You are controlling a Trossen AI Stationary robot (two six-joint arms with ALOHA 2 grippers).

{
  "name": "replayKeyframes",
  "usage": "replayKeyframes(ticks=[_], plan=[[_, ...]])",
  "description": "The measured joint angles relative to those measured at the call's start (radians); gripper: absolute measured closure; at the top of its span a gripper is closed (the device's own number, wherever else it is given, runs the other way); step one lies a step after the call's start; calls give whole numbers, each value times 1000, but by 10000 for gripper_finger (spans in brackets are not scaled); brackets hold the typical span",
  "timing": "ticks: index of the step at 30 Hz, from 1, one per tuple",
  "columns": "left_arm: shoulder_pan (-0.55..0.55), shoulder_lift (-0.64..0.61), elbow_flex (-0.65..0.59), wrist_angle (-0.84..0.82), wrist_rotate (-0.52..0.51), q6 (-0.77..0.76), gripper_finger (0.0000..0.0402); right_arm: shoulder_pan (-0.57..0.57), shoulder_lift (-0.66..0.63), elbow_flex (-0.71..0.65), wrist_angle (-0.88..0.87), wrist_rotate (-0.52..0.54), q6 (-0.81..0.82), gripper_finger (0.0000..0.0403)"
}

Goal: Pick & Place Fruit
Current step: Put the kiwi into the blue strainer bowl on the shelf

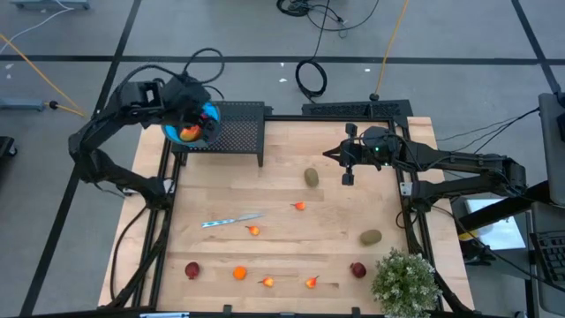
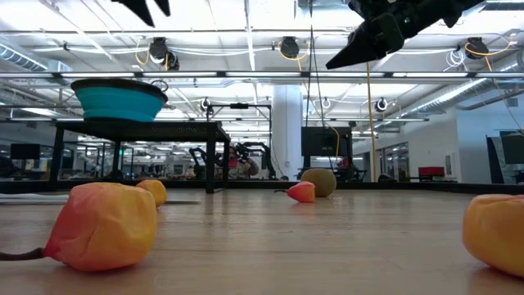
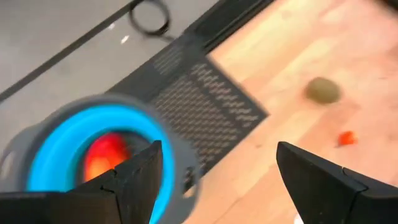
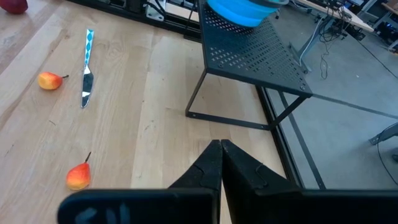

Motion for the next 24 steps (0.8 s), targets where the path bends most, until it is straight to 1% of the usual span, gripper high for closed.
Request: replayKeyframes(ticks=[3,5,14,19,24], plan=[[-55,0,-6,67,0,18,102,0,0,0,2,0,0,403],[-83,0,-7,81,0,26,115,0,0,0,2,0,0,403],[-154,0,-8,136,-3,26,189,0,0,0,-1,0,0,403],[-181,0,-8,134,12,38,244,0,0,0,-1,0,0,403],[-215,0,-8,134,8,39,313,0,0,0,-1,-1,2,403]])
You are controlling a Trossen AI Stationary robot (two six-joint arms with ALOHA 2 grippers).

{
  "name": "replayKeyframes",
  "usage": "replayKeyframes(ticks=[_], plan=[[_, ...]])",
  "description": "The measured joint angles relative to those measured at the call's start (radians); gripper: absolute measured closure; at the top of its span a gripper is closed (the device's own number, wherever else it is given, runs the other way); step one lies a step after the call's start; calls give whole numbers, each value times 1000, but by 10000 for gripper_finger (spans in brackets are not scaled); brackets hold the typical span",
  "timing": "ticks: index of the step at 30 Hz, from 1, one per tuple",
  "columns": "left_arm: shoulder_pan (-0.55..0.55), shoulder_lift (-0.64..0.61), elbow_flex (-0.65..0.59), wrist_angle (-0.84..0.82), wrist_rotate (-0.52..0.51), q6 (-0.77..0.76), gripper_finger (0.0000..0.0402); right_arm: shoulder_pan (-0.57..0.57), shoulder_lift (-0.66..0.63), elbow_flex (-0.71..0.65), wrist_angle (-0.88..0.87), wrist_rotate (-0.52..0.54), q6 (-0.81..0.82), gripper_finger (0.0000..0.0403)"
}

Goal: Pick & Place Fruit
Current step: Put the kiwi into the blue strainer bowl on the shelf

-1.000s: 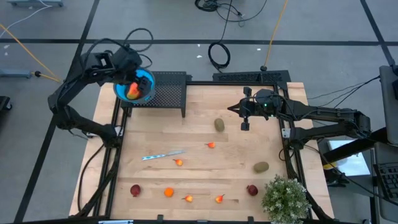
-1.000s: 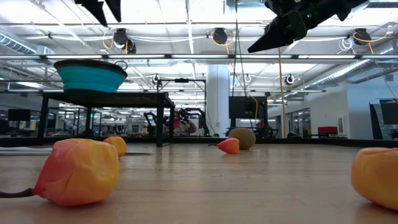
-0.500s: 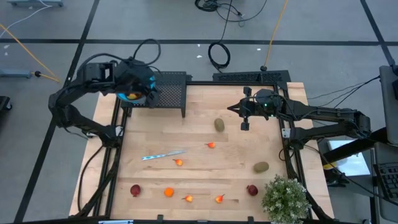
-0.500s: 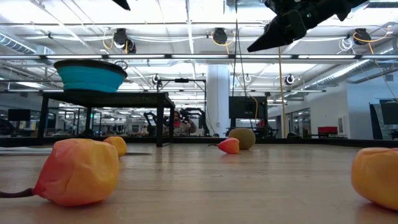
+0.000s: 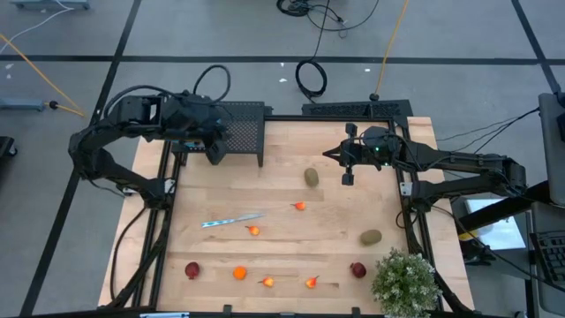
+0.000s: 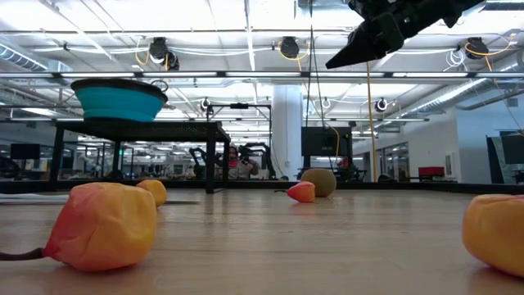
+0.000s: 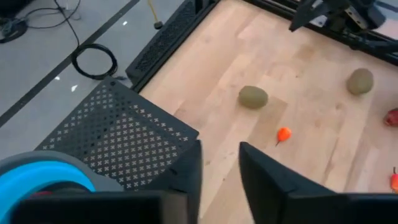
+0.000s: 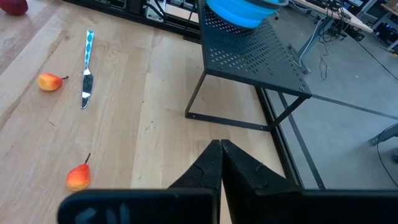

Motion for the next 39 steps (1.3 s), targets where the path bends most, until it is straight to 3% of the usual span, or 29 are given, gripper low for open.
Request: replayKeyframes(ticks=[7,13,27,39], plan=[[-53,0,0,12,-39,1,395,1,0,0,0,-3,169,403],[-99,-7,-56,86,-39,32,389,1,0,0,0,-3,249,403],[-118,-328,-632,576,42,-5,395,1,0,0,-1,-3,316,402],[-119,-656,-1029,822,66,6,400,41,20,0,35,0,341,375]])
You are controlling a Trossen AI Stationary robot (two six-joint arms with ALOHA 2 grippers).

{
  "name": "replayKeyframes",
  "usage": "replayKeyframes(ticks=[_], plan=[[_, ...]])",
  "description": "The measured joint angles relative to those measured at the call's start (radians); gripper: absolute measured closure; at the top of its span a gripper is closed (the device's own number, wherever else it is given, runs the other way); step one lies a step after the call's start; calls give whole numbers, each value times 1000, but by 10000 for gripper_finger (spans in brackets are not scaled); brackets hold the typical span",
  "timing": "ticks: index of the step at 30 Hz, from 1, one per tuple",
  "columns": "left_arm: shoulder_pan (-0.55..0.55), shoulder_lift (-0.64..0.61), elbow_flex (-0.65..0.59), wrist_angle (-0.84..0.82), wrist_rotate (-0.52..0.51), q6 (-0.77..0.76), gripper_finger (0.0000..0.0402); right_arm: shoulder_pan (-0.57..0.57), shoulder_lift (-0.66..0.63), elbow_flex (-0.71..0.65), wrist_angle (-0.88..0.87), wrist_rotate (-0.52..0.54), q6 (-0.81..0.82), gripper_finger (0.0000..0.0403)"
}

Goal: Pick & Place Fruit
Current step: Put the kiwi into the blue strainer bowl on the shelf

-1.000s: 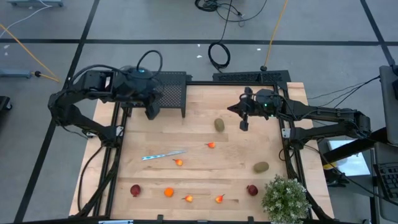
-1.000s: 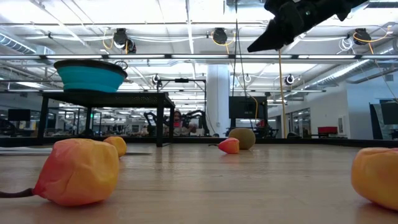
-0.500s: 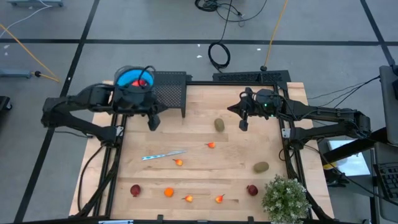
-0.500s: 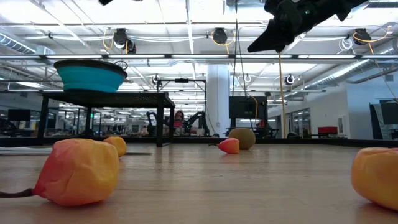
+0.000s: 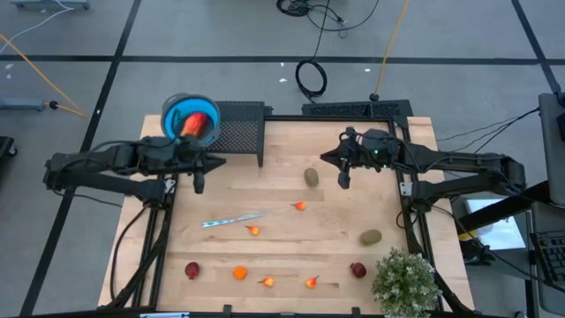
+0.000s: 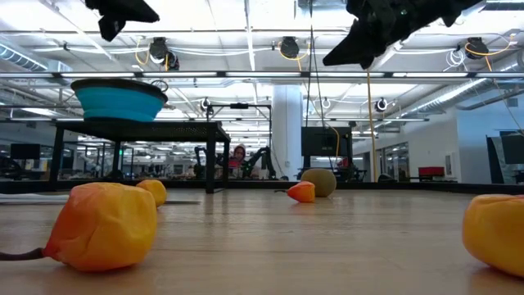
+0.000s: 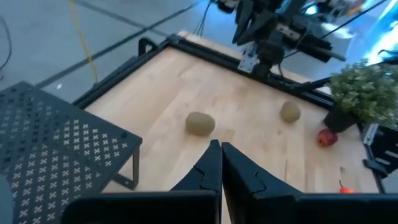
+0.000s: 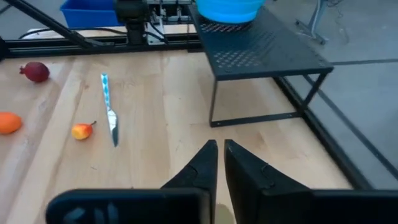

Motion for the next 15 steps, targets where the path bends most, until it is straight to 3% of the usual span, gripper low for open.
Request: replayKeyframes(ticks=[9,15], plan=[[0,-214,-174,92,37,105,397,6,133,67,13,0,137,343],[0,-344,-257,102,87,124,399,6,251,209,-110,2,137,324]])
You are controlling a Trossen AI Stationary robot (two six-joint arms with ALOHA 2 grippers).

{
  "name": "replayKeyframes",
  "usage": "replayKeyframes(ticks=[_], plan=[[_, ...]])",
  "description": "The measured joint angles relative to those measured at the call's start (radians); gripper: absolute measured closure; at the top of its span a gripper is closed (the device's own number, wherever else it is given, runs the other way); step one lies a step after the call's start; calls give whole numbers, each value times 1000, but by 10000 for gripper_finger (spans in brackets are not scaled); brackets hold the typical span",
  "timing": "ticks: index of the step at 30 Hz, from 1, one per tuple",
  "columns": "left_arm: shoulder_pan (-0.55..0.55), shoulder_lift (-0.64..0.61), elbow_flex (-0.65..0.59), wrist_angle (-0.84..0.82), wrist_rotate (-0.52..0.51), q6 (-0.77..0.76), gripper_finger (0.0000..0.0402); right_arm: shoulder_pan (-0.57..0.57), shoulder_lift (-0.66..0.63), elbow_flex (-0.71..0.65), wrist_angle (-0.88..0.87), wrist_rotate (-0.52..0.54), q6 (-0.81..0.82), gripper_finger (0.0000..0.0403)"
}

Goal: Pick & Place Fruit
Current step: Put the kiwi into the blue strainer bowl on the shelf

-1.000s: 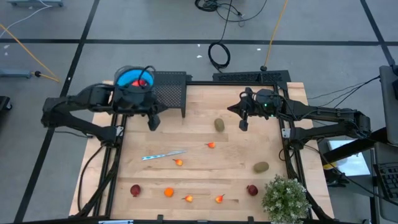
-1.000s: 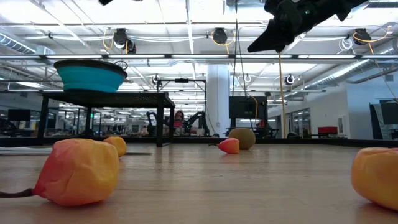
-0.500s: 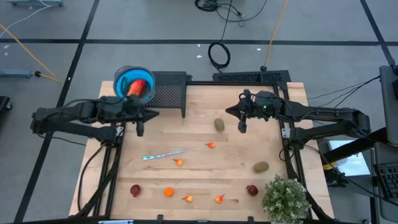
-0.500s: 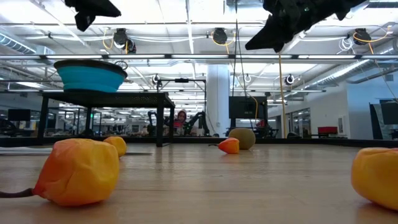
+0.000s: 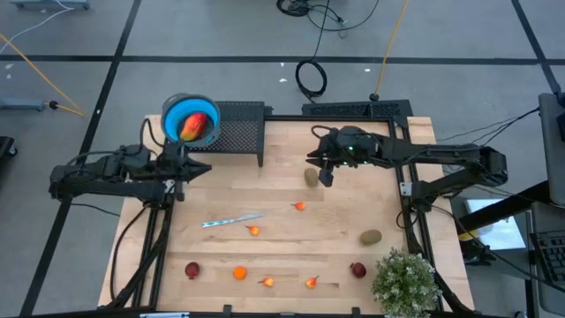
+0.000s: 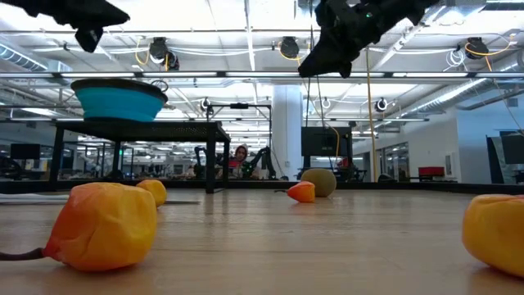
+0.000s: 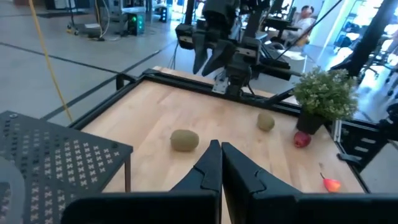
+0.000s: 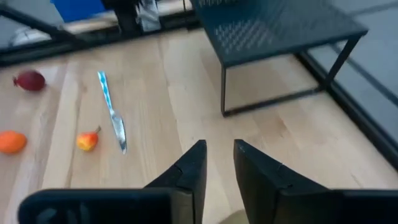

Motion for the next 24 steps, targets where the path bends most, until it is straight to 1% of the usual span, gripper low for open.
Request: replayKeyframes(ticks=[4,9,12,14,16,19,21,24], plan=[[0,-71,-45,-1,3,0,393,2,78,104,-124,0,-6,310],[0,-136,-82,-3,34,-10,399,17,158,182,-222,0,-9,287],[0,-156,-91,-2,53,-9,392,28,188,197,-287,0,-7,269],[0,-167,-94,-20,56,-4,390,34,207,200,-301,-1,-1,256],[0,-167,-94,-22,62,-2,392,34,218,199,-351,-2,7,242],[0,-166,-94,-27,83,15,399,32,237,200,-372,-1,47,219],[0,-166,-94,-29,97,17,396,32,238,197,-413,-1,52,203],[0,-166,-94,-35,98,23,389,32,252,201,-390,-1,46,184]])
